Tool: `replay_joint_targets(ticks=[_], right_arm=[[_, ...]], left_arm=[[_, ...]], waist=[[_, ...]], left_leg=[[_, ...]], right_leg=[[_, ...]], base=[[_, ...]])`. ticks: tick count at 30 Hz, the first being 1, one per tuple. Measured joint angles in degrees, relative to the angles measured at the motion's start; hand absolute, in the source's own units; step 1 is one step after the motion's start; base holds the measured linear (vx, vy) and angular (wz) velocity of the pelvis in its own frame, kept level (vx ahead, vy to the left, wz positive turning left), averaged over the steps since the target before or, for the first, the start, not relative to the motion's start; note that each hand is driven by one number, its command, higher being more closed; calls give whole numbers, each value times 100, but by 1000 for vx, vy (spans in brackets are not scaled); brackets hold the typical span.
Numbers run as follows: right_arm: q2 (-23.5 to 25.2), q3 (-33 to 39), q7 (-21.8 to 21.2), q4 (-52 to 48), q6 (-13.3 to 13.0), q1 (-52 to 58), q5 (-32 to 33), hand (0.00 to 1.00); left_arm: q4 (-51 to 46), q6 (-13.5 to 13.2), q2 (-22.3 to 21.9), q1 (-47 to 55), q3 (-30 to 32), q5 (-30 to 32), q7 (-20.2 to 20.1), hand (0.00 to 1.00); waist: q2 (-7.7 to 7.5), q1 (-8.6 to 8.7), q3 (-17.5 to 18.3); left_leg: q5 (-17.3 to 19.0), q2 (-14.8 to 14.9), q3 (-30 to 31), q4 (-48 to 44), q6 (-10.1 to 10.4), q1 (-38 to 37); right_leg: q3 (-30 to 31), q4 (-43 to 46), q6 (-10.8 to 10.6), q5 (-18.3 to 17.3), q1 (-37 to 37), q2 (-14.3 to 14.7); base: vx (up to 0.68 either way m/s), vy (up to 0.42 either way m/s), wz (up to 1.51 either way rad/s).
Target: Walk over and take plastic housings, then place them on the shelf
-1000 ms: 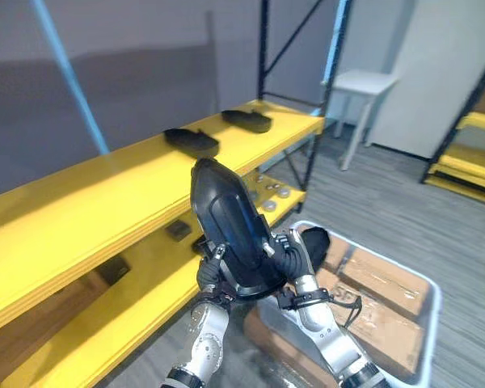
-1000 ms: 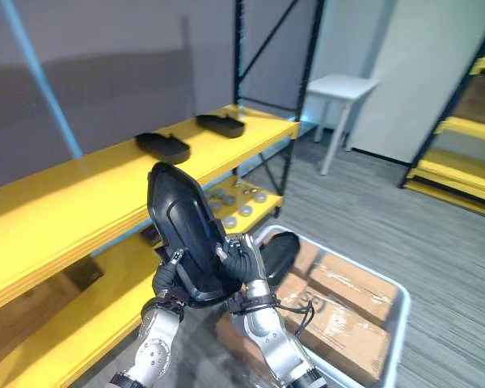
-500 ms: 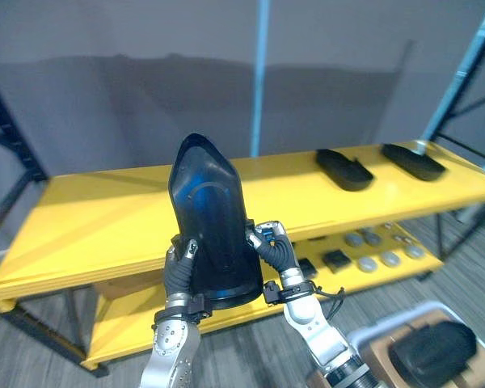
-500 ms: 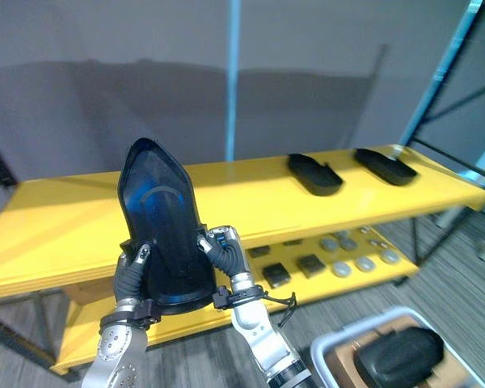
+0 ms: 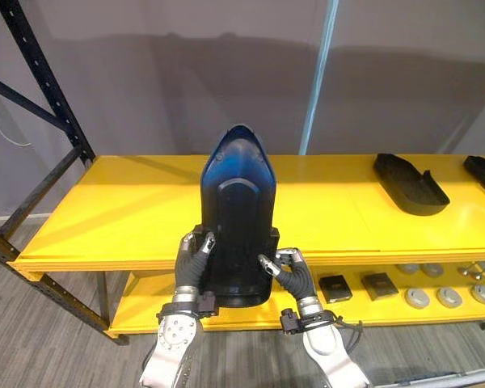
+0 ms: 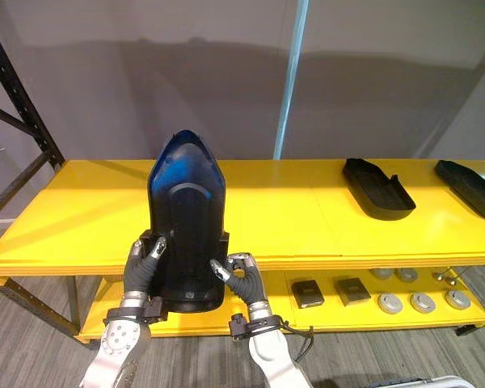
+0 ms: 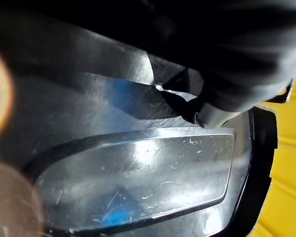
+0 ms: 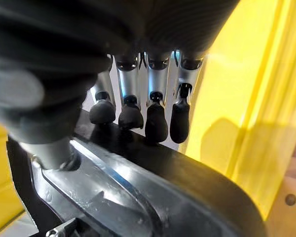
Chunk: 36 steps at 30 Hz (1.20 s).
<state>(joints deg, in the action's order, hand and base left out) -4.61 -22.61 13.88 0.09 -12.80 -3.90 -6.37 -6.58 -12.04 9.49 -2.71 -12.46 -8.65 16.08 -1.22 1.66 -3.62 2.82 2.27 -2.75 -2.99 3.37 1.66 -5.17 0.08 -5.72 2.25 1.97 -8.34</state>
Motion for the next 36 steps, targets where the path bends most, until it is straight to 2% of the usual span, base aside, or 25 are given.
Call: replay_joint_targets(ticks=[4,7,12,14,18,22,25,28,32,36], right_arm=[[11,246,-168,-775,67,16,209,0],[66,748,-218,-1736,-14,68,1081,0],[169,2330,-435,-2704,-548,414,2893,0],[92,2843,-477,-2949,-739,679,3258,0],[-8,3255,-733,-3051,-813,1351,3531,0],[11,3291,-969,-2864,-762,2146,3450,0],[121,3326,-1011,-2146,-566,2556,2753,0],[243,3297,-979,-1220,-300,2794,2165,0],[259,3080,-876,-562,-123,3066,1489,0],[201,2576,-944,-550,-91,3178,1460,0]], left_arm=[[1,4,-62,-163,53,457,126,100],[77,28,-180,-310,93,795,234,100],[550,243,-221,-615,536,1074,297,100],[594,333,-208,-703,777,1168,393,100],[782,369,-209,-1023,1111,1384,459,100],[981,382,-214,-1306,1404,1433,493,100],[1445,403,-186,-1619,1684,1260,529,100],[1885,493,-22,-2196,1859,789,652,100],[2392,519,435,-3037,2018,280,873,100],[3154,521,1047,-3749,2014,-254,944,100]], waist=[[6,44,7],[30,114,81],[40,386,189],[58,499,205],[69,682,216],[111,824,191],[203,1006,76],[256,1012,-213],[350,1026,-654],[348,1057,-988]], left_leg=[[-1,-3,-209,99,1,-128],[-5,10,-343,197,9,-240],[-23,64,-631,382,40,-339],[-28,95,-788,446,51,-337],[-27,171,-1001,495,79,-330],[-22,219,-1198,526,108,-256],[-17,221,-1299,510,113,-114],[-17,196,-1389,419,112,134],[-21,221,-1379,254,122,433],[-49,260,-1460,193,154,576]], right_leg=[[148,-80,-4,76,-14,7],[281,-79,6,84,-8,31],[540,-154,38,145,66,137],[675,-190,54,193,171,193],[889,-285,68,276,291,289],[1070,-291,89,341,486,363],[1127,-315,56,449,660,375],[1242,-379,39,591,879,365],[1275,-382,77,669,1131,349],[1391,-386,99,743,1290,392]], base=[[-4,54,-27],[1,33,-23],[4,10,-28],[25,-1,-38],[47,-14,-31],[32,-28,-27],[-9,-21,-18],[-63,-17,-15],[-68,-32,-2],[-21,-33,-10]])
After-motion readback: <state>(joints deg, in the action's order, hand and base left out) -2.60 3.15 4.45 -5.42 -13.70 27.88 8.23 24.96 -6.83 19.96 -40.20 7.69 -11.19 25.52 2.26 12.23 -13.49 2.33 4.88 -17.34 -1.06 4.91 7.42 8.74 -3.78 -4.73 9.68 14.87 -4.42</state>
